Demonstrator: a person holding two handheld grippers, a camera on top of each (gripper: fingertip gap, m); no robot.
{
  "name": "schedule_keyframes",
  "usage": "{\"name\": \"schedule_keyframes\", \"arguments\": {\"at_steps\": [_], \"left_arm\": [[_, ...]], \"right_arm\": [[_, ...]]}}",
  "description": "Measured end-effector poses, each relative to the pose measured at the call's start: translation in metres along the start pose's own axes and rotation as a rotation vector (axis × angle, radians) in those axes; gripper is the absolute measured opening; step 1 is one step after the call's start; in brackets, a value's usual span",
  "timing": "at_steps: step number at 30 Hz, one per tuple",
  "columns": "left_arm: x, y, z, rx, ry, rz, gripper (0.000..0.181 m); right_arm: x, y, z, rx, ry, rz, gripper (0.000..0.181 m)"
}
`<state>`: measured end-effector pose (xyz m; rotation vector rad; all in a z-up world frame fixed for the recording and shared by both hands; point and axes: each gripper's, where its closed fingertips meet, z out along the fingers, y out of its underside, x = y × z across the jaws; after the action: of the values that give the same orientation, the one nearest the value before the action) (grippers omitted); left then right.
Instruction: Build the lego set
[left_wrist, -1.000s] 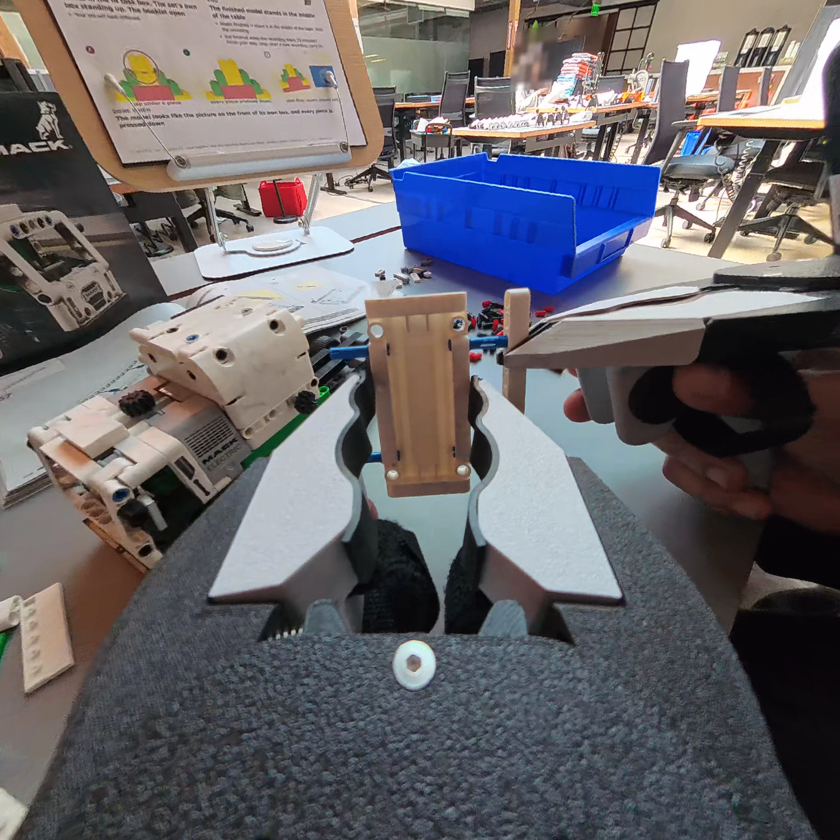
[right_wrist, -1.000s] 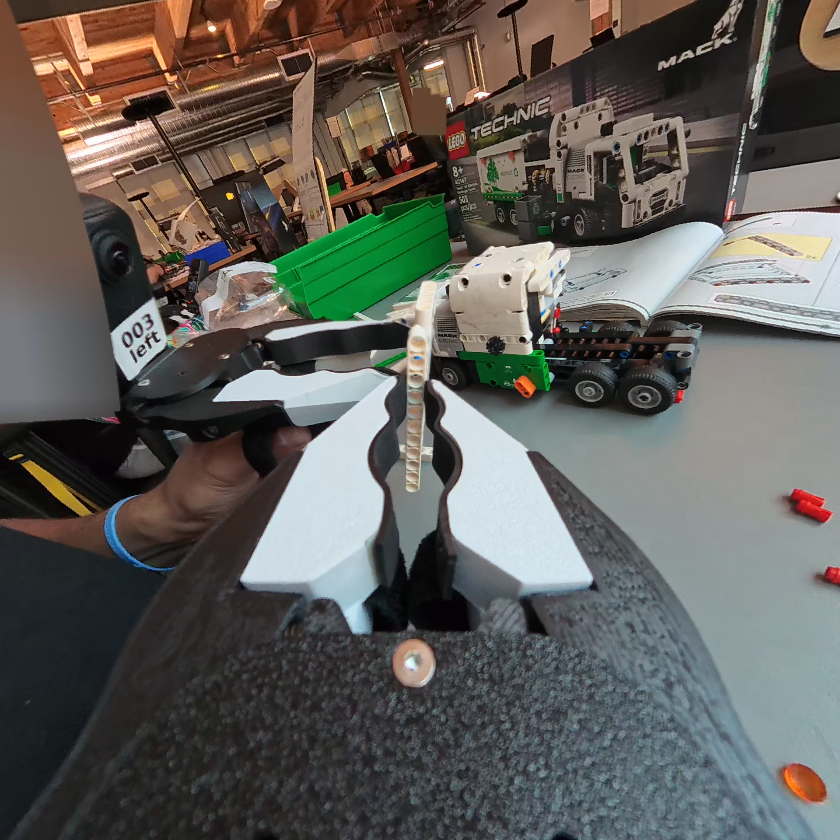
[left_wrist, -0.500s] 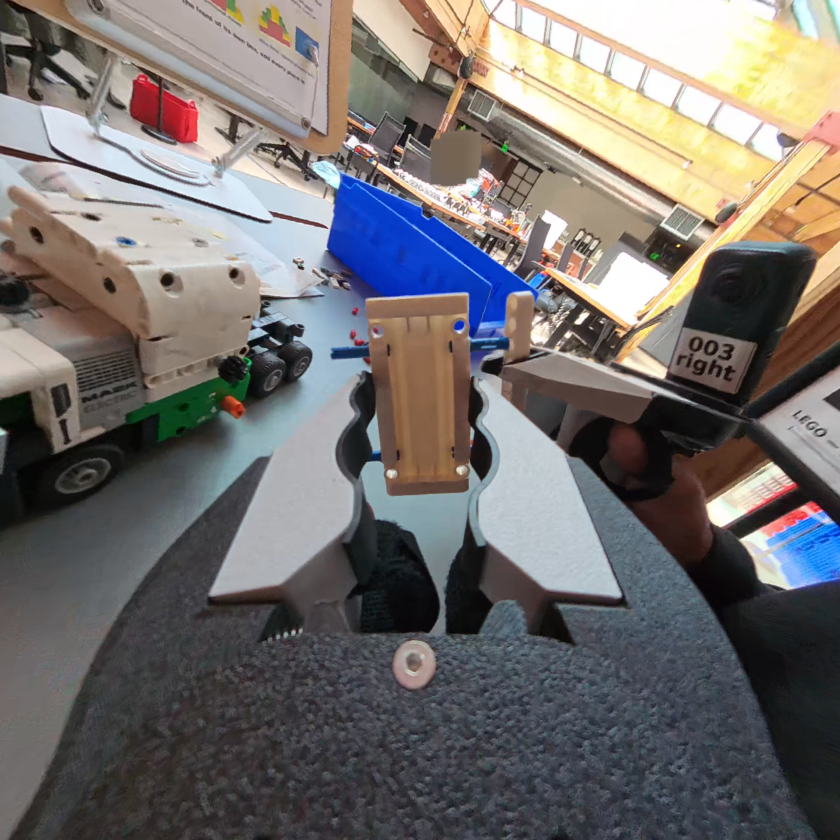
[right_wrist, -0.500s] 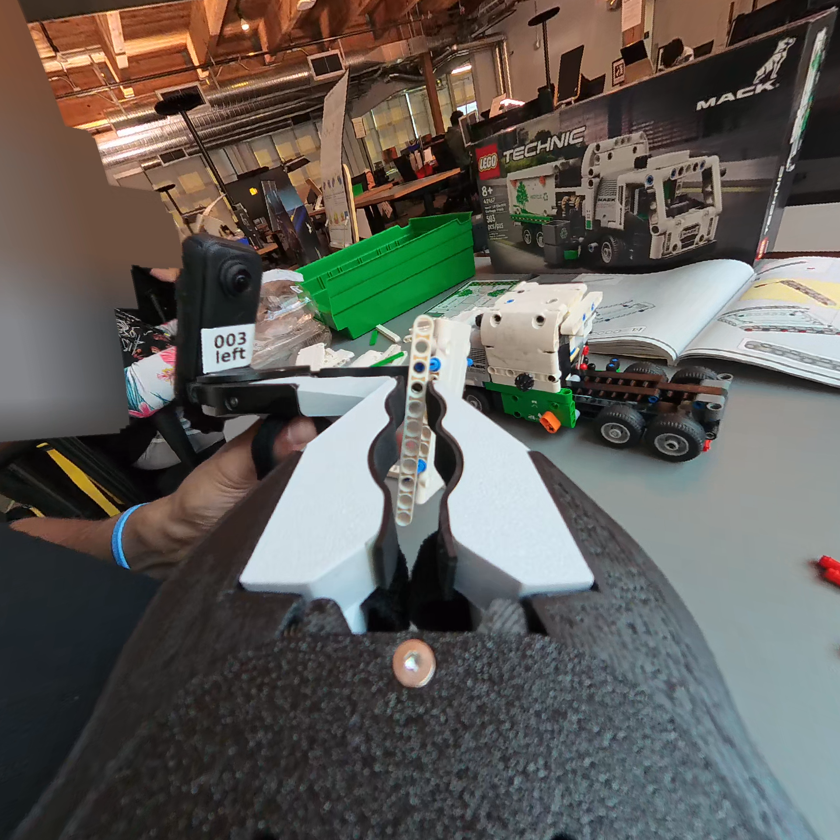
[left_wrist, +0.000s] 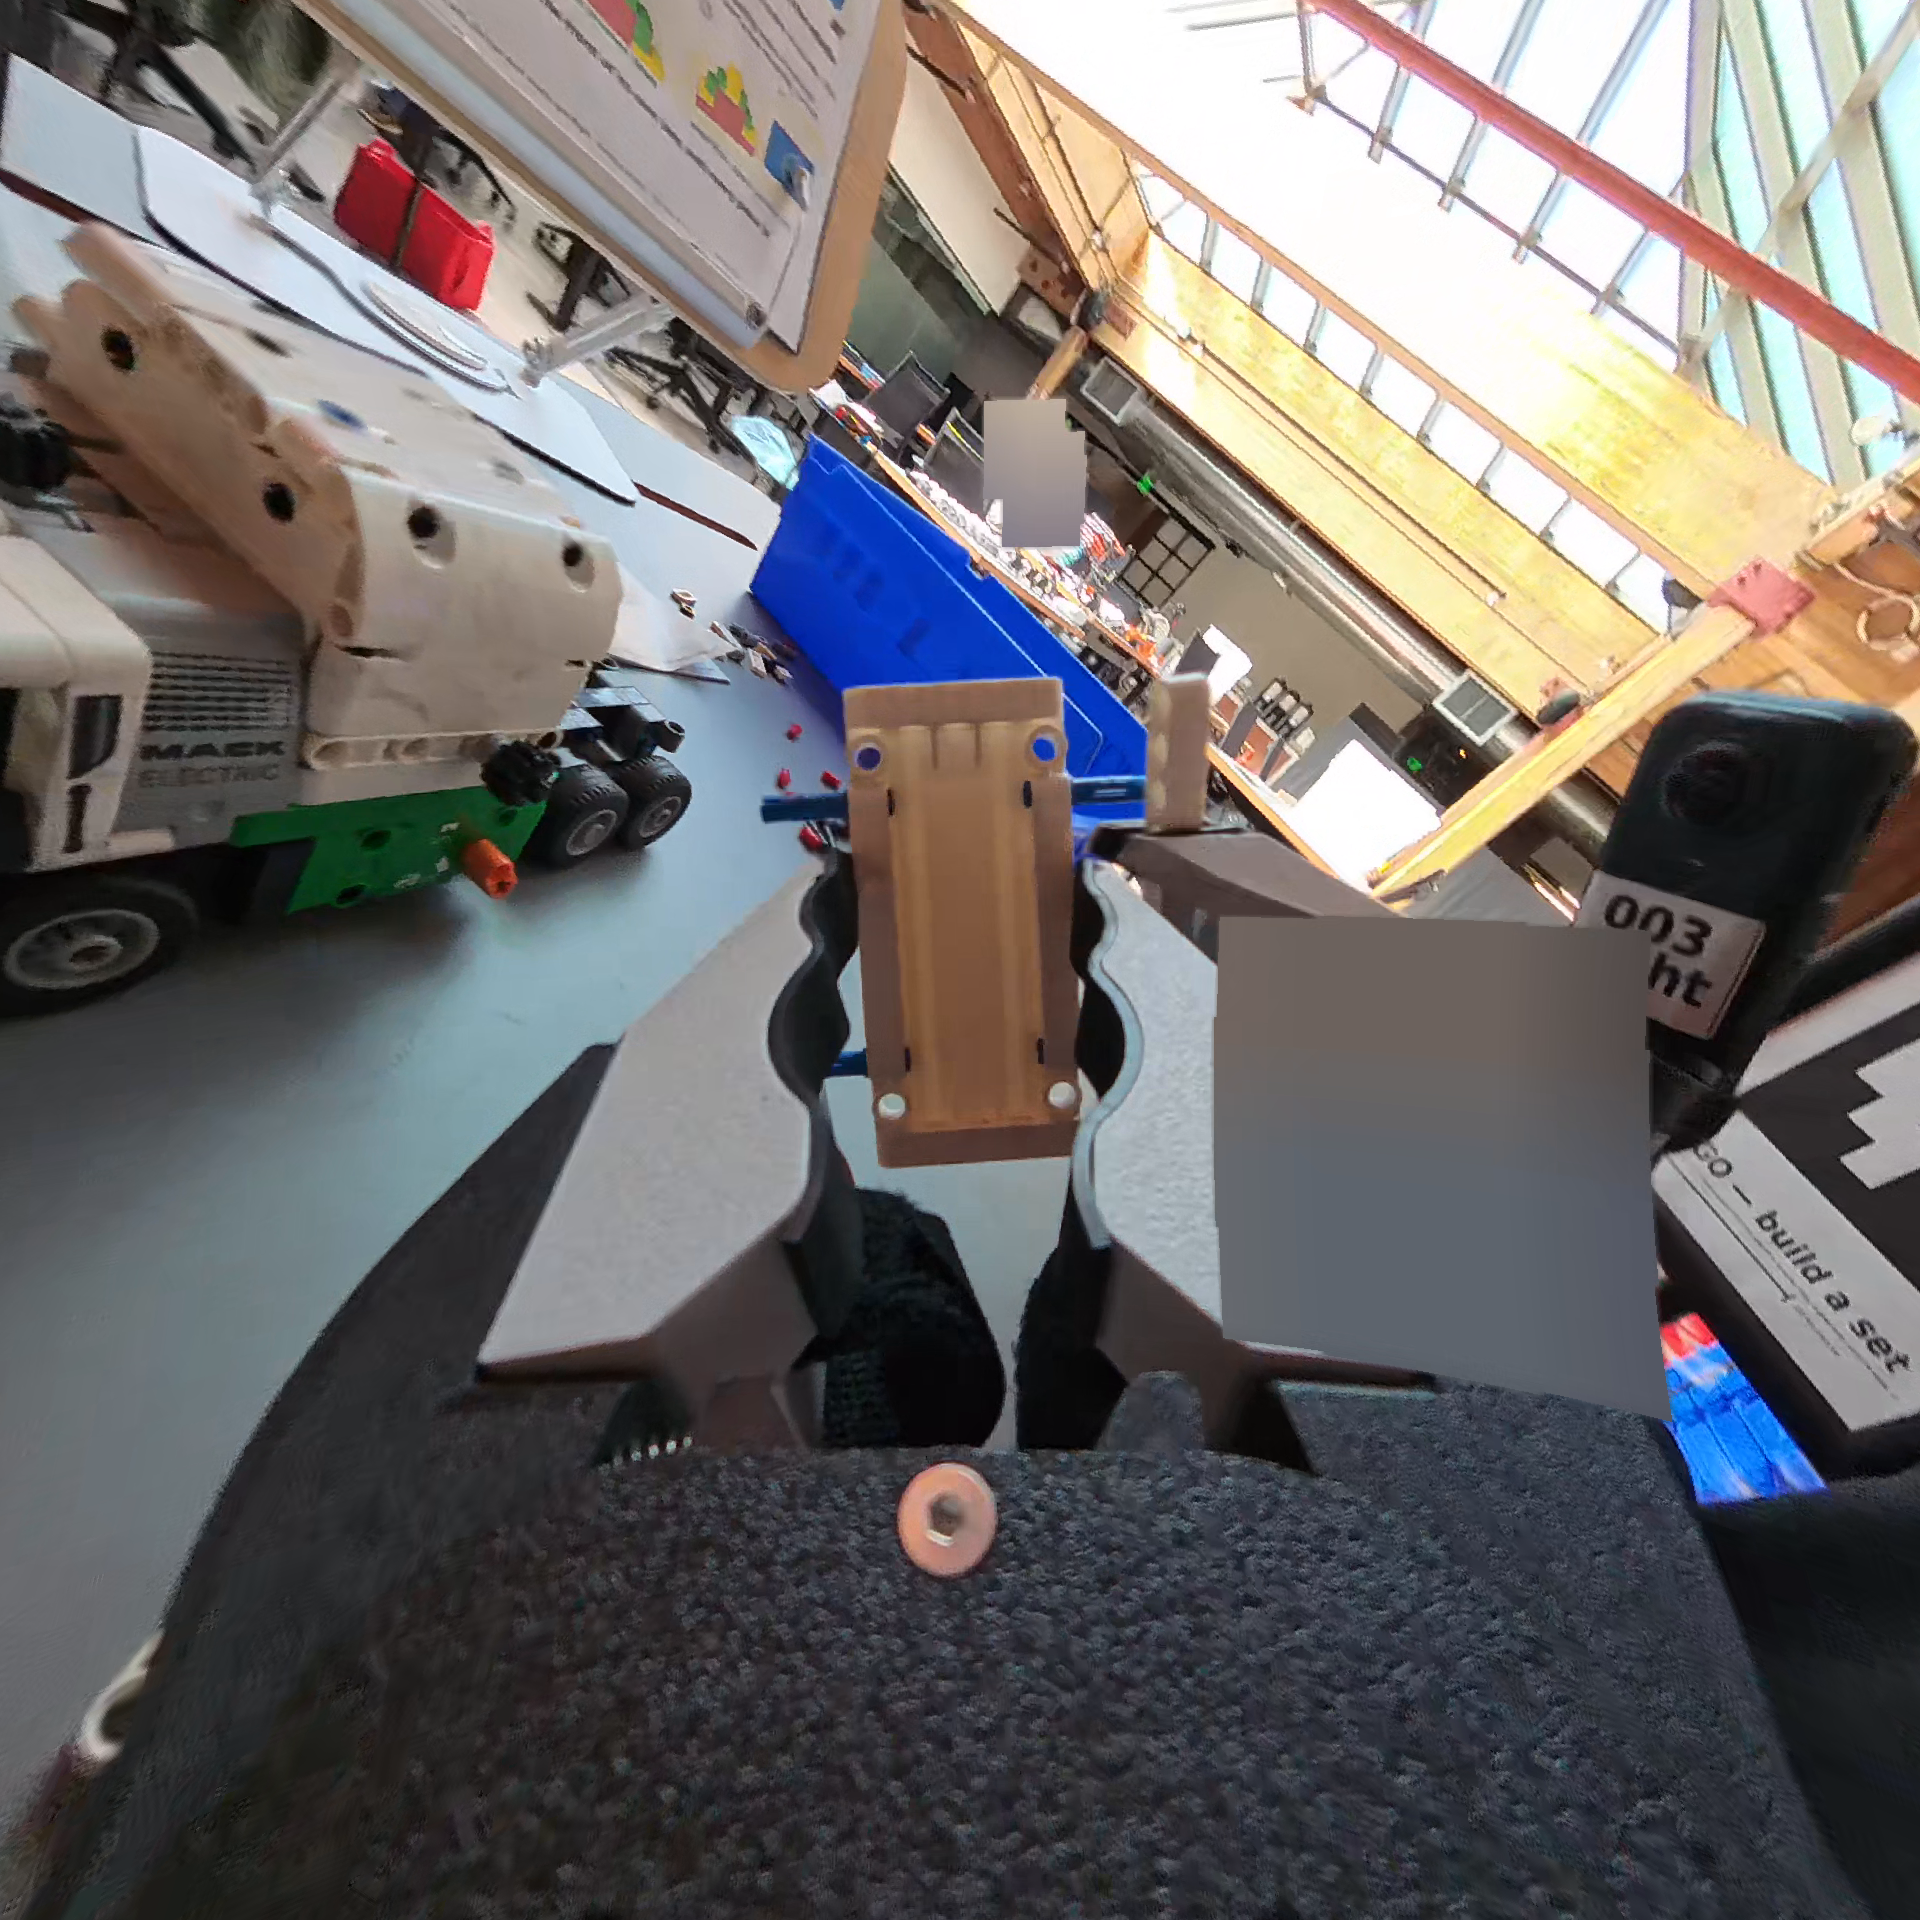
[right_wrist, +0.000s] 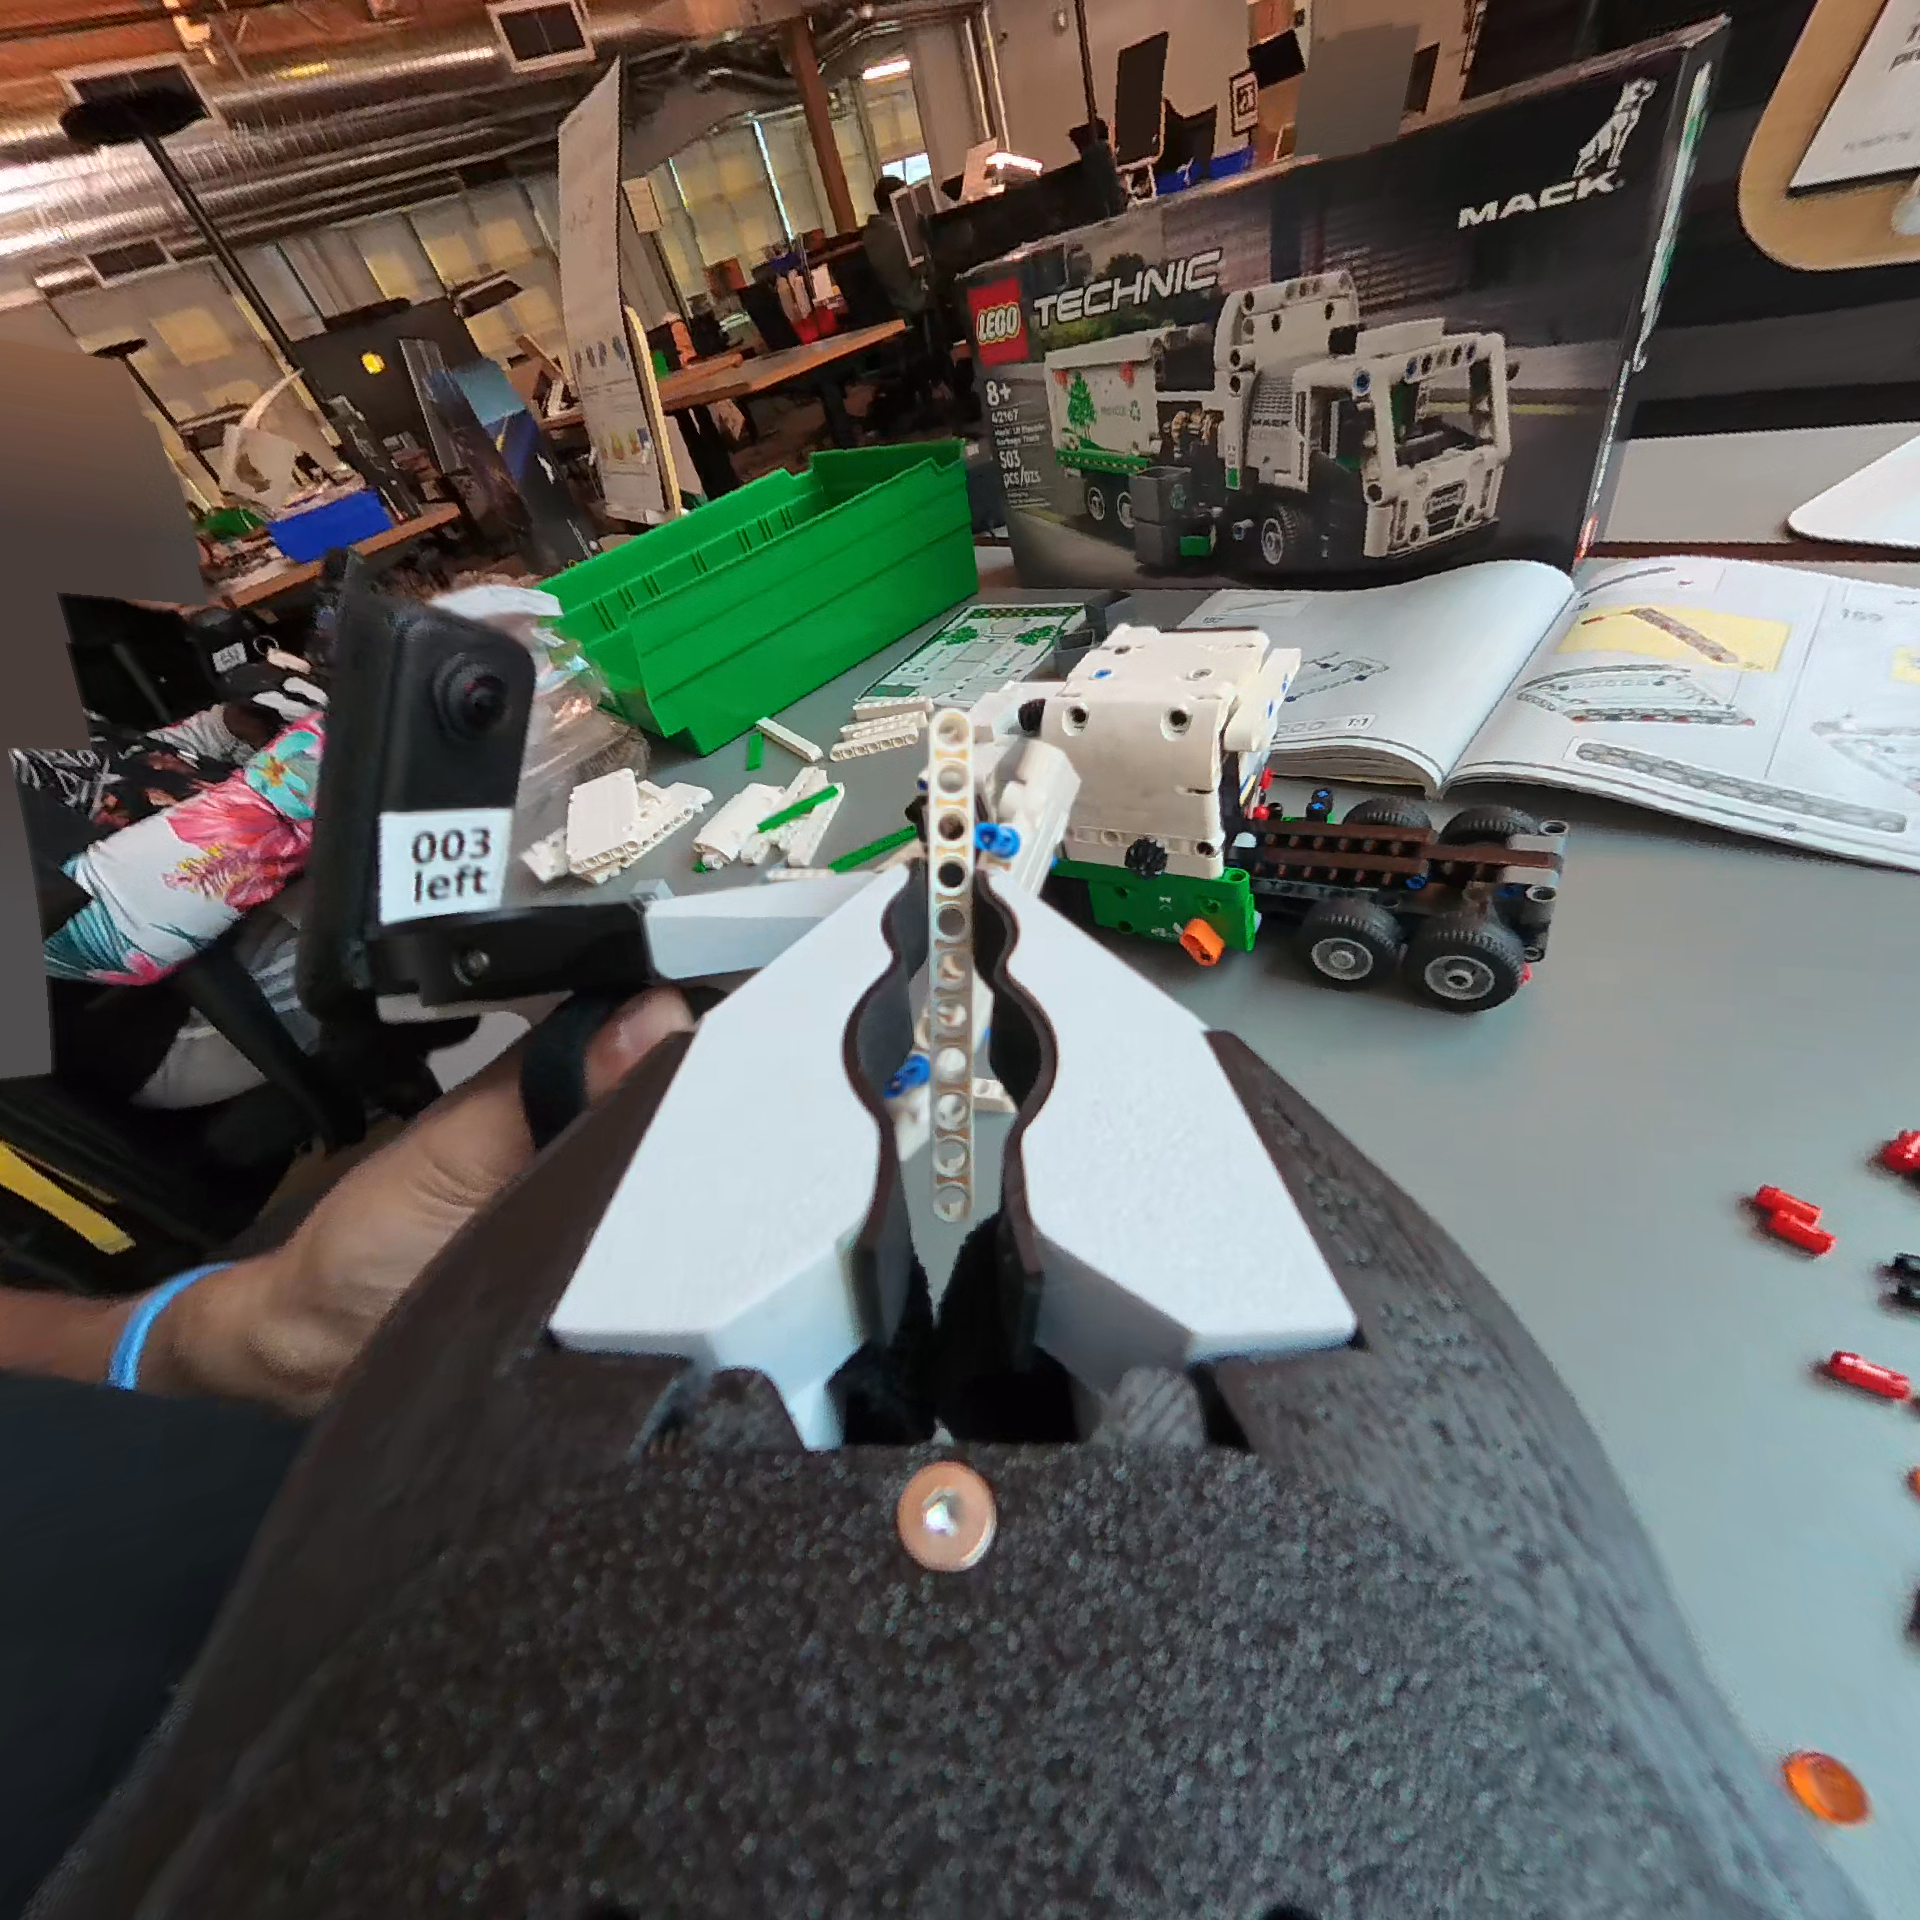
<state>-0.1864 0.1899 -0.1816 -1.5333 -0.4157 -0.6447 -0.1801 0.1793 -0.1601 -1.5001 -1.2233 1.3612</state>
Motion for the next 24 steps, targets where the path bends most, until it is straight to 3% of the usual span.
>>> {"name": "schedule_keyframes", "arguments": {"at_steps": [4, 11, 19, 24], "left_arm": [[-0.004, -0.008, -0.005, 0.074, -0.031, -0.037, 0.039], [-0.002, -0.014, -0.011, 0.094, -0.095, 0.137, 0.039], [0.007, 0.000, -0.011, 0.002, -0.026, 0.128, 0.040], [-0.001, 0.002, -0.017, -0.063, -0.186, 0.401, 0.040]], "right_arm": [[0.000, -0.015, -0.008, 0.067, 0.027, 0.017, 0.006], [-0.001, -0.002, 0.002, 0.050, -0.051, 0.171, 0.006], [-0.007, 0.002, -0.001, 0.065, -0.192, 0.230, 0.006], [-0.010, 0.013, 0.001, 0.034, -0.263, 0.293, 0.006]]}}
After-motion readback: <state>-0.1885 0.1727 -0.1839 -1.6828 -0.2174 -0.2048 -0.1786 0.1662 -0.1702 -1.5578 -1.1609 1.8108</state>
